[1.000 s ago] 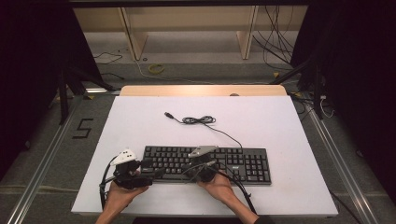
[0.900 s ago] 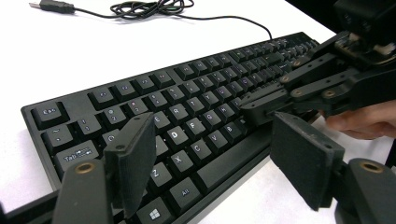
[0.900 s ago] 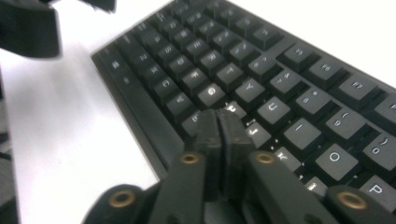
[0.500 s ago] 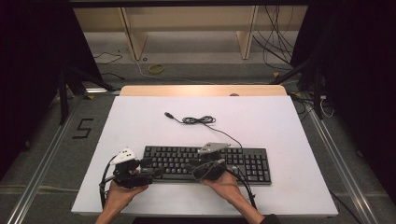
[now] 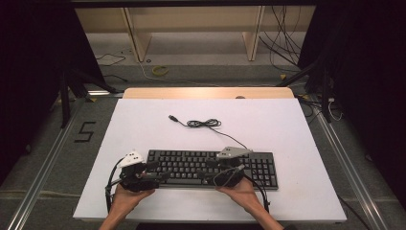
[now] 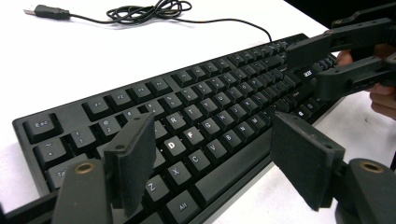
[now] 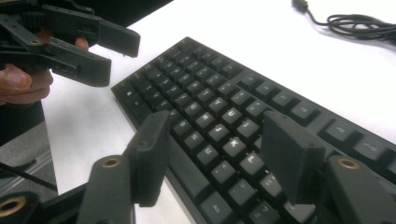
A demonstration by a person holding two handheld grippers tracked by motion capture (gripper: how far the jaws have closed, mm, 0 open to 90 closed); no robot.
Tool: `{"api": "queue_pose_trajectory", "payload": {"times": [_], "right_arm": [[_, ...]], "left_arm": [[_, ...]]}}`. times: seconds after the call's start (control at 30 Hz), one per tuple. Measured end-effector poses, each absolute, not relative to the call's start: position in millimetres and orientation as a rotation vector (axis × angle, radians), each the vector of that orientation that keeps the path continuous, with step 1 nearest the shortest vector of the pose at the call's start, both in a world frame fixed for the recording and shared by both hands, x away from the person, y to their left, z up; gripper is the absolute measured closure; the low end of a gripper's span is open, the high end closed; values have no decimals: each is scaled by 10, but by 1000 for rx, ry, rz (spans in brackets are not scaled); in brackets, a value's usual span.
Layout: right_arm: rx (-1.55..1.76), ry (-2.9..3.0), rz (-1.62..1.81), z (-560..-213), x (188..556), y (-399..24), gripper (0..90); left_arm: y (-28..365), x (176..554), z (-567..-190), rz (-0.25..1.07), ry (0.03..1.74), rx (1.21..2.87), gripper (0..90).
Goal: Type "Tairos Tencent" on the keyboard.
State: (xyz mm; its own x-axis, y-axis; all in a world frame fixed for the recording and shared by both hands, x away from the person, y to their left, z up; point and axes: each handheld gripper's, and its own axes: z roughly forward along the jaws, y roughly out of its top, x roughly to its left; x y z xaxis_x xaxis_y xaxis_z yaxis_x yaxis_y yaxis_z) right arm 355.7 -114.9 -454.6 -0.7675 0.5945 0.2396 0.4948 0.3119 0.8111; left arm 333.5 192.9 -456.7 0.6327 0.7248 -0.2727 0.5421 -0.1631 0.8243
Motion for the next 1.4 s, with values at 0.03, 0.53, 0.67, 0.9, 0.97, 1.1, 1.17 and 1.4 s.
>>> {"api": "queue_pose_trajectory", "payload": {"times": [0.03, 0.53, 0.67, 0.9, 0.97, 1.1, 1.17, 1.4], "right_arm": [[1027, 2451, 1467, -4540, 3551, -1173, 424], [1060, 2394, 1479, -4508, 3441, -1489, 372], [1055, 2391, 1479, -4509, 3423, -1511, 360], [1060, 2384, 1477, -4514, 3369, -1555, 328], [1058, 2382, 1477, -4514, 3363, -1562, 326], [1061, 2365, 1484, -4507, 3330, -1619, 319], [1067, 2361, 1483, -4506, 3317, -1643, 318], [1077, 2356, 1482, -4519, 3297, -1687, 316]], "left_arm": [[1924, 3339, -4564, 224, 1013, 1837, 308], [1836, 3421, -4556, 234, 1006, 1858, 314], [1807, 3464, -4553, 239, 1006, 1864, 327], [1737, 3571, -4552, 249, 1009, 1884, 421], [1709, 3601, -4558, 255, 1012, 1898, 434], [1665, 3651, -4568, 249, 1006, 1917, 503], [1650, 3670, -4572, 246, 1001, 1927, 536], [1615, 3740, -4614, 245, 996, 1973, 740]]}}
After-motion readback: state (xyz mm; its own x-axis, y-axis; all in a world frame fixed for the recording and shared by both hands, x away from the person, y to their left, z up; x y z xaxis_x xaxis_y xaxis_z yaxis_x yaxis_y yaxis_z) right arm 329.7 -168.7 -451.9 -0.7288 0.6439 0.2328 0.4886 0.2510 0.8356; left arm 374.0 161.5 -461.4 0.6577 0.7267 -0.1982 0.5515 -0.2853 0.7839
